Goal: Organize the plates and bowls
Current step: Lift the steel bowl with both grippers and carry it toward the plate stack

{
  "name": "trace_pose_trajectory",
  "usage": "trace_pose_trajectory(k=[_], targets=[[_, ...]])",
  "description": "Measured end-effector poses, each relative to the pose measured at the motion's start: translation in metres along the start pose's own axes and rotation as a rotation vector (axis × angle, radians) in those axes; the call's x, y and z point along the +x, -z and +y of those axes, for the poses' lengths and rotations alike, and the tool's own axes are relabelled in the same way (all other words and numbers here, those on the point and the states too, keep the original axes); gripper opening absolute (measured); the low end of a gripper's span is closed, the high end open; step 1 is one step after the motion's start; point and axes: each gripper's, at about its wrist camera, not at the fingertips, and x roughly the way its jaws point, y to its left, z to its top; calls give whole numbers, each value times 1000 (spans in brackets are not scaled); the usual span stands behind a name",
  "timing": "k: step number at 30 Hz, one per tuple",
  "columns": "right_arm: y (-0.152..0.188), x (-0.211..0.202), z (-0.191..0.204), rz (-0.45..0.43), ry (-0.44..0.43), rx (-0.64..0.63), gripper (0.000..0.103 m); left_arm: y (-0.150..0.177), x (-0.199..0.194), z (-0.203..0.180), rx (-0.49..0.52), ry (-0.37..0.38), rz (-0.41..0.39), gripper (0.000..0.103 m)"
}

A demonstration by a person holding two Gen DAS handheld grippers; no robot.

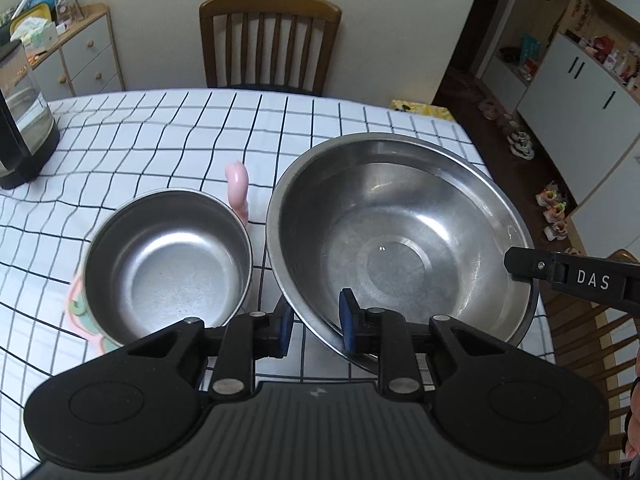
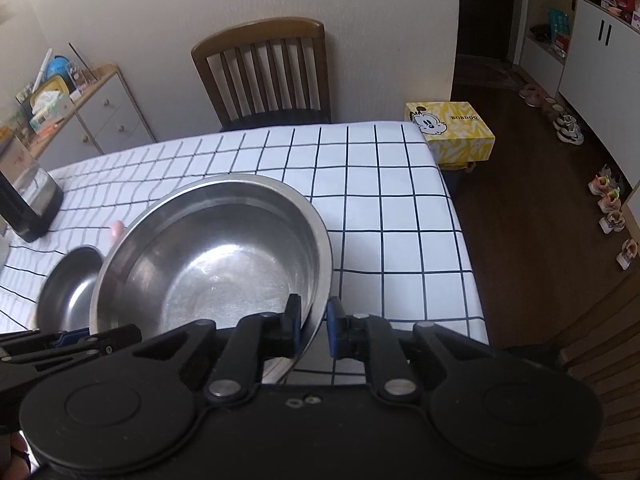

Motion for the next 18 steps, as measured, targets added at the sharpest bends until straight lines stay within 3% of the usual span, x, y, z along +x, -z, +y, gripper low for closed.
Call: trace_pose_trajectory(k=[10,18], targets=[[16,-53,16,-35,-20,46,14,12,-57,12,59,41,-39,23],[46,-100,47,-67,-32,46,15,37,-97,44,77,73,-46,23]])
